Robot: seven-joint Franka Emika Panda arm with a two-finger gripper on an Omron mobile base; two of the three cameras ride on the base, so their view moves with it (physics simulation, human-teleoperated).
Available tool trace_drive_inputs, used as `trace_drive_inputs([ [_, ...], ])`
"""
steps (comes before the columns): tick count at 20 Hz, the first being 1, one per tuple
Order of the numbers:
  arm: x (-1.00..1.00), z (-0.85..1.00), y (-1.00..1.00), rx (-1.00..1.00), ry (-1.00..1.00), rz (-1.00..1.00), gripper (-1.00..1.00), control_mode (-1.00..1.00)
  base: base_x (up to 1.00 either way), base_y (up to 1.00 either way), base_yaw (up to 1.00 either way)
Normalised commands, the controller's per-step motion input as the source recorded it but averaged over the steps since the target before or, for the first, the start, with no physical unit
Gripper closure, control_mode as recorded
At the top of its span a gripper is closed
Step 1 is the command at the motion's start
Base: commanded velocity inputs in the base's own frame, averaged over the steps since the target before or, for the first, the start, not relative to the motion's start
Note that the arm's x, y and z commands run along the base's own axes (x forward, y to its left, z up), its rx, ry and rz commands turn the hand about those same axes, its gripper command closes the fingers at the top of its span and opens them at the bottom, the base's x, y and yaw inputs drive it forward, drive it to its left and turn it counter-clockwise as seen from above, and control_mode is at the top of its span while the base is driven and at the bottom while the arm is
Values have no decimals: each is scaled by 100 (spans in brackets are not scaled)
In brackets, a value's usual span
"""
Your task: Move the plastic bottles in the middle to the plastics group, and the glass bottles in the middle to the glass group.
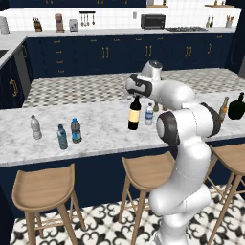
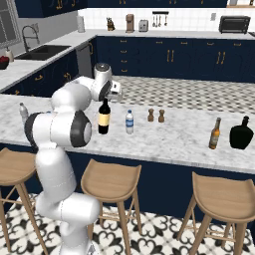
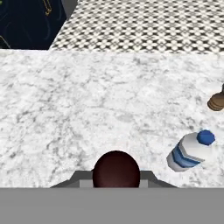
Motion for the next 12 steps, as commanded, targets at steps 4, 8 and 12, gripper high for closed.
trace_drive_inputs([
  [4, -98, 29, -41, -4, 0, 0, 100, -100, 0, 0, 0],
  [8, -100, 21, -52, -11, 0, 0, 100, -100, 0, 0, 0],
  [12, -70, 2, -85, -5, 0, -11, 100, -100, 0, 0, 0],
])
